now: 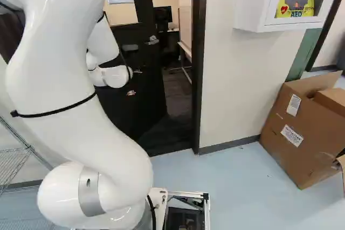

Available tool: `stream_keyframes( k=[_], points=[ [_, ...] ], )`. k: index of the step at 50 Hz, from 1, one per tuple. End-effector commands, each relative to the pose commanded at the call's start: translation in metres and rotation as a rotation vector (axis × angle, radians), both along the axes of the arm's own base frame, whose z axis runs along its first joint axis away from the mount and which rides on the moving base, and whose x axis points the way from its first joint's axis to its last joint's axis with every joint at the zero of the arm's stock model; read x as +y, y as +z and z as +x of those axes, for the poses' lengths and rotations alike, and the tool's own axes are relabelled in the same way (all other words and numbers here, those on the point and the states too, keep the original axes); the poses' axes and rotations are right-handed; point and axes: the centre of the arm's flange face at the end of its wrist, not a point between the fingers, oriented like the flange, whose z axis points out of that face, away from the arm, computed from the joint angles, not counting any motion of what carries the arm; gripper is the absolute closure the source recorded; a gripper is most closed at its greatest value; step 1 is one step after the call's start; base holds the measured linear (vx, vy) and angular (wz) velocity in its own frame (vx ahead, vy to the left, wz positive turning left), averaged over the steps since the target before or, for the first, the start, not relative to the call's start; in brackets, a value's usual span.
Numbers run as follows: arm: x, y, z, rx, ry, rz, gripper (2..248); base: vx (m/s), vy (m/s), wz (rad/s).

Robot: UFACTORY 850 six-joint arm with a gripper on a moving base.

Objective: Open the door and move inside

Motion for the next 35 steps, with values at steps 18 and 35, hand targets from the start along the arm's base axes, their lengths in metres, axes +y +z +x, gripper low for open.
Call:
stream_keyframes(
  k=[18,35],
  points=[
    [-0.019,0.001,-0.035,0.004,-0.008,-0.008,3,0.000,0.000,0.000],
    [-0.036,0.000,-0.068,-0.001,0.005,-0.025,3,0.000,0.000,0.000]
  ],
)
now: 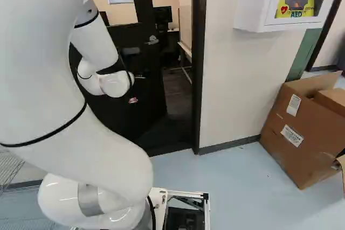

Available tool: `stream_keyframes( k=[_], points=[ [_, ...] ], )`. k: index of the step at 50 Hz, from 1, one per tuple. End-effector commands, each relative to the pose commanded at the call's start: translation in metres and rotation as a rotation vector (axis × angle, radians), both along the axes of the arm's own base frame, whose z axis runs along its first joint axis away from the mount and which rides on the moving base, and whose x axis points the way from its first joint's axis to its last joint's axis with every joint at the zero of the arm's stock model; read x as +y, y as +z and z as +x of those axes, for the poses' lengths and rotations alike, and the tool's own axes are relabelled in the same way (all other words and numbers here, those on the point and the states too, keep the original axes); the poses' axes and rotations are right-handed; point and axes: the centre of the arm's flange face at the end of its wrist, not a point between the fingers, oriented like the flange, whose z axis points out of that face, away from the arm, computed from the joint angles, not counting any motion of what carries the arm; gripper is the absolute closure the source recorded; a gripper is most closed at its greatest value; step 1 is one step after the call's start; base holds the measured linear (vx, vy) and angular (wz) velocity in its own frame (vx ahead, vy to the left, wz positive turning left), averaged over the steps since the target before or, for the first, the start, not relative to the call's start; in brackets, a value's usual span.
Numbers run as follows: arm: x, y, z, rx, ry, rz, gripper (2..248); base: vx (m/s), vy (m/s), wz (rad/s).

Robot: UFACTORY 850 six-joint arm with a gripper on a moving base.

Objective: Open the door and move inside

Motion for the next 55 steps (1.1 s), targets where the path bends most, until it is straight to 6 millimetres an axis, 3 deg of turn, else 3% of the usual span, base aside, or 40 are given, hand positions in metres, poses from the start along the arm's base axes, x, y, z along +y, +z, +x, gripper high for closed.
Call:
stream_keyframes(
  k=[30,55],
  points=[
    [-0.033,-0.004,-0.048,-0.021,0.014,-0.043,3,0.000,0.000,0.000],
    [-0.048,-0.005,-0.054,-0.024,-0.017,-0.049,3,0.000,0.000,0.000]
  ],
)
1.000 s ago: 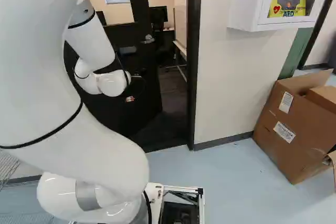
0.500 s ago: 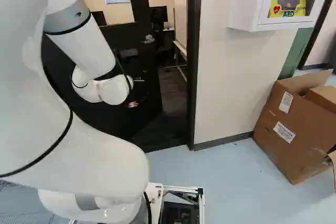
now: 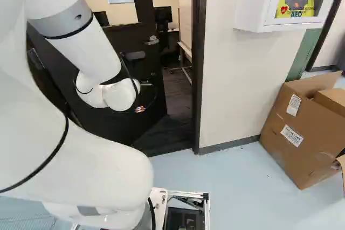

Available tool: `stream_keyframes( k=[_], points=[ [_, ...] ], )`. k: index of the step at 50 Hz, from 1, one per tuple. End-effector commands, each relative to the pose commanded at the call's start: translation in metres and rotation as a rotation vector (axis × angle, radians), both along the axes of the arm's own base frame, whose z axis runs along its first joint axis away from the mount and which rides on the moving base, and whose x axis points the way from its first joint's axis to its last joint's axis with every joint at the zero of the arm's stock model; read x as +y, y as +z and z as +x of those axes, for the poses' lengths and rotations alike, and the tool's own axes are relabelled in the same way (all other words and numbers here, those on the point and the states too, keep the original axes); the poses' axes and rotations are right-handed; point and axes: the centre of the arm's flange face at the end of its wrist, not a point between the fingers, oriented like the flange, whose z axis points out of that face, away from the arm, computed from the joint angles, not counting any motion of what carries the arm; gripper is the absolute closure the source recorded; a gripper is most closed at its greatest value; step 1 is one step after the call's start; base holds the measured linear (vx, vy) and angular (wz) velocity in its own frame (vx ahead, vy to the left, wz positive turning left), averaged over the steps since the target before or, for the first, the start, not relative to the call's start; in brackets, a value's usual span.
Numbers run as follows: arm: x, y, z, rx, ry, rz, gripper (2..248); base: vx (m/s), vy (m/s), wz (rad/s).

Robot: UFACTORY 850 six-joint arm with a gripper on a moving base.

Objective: Open the door and move inside

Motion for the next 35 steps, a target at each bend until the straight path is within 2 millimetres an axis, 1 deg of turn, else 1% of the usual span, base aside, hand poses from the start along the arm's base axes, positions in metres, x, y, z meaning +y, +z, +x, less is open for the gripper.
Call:
stream_keyframes(
  k=[35],
  points=[
    [0.0000,0.0000,0.0000,0.000,0.000,0.000,3,0.000,0.000,0.000]
  ],
)
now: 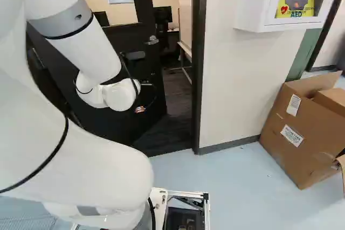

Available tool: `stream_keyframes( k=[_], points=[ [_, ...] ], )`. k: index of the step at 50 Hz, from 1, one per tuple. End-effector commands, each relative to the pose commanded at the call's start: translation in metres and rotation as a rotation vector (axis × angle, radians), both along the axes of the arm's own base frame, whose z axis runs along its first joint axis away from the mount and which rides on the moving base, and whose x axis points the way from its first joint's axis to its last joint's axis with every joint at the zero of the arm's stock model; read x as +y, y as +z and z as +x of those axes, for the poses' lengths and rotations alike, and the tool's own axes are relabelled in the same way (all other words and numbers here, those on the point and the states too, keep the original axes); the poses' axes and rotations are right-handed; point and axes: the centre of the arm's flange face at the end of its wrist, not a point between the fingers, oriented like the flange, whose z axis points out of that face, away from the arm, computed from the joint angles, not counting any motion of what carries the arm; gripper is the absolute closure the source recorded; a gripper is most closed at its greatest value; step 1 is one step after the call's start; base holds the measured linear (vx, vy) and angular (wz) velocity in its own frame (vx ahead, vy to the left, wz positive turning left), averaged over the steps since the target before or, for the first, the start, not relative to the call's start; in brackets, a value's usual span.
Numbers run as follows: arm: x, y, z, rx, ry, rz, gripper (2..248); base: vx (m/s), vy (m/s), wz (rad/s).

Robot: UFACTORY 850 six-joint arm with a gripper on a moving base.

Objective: Open the door and move inside

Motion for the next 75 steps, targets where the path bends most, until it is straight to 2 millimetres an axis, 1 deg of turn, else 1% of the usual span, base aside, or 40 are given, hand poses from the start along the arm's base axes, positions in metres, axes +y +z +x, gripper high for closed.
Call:
stream_keyframes(
  k=[20,36,68,75],
  points=[
    [0.0000,0.0000,0.0000,0.000,0.000,0.000,3,0.008,0.000,-0.001],
    [0.0000,0.0000,0.0000,0.000,0.000,0.000,3,0.088,0.007,0.023],
    [0.0000,0.0000,0.0000,0.000,0.000,0.000,3,0.133,0.098,0.160],
    [0.0000,0.0000,0.0000,0.000,0.000,0.000,3,0.129,0.086,0.047]
  ],
)
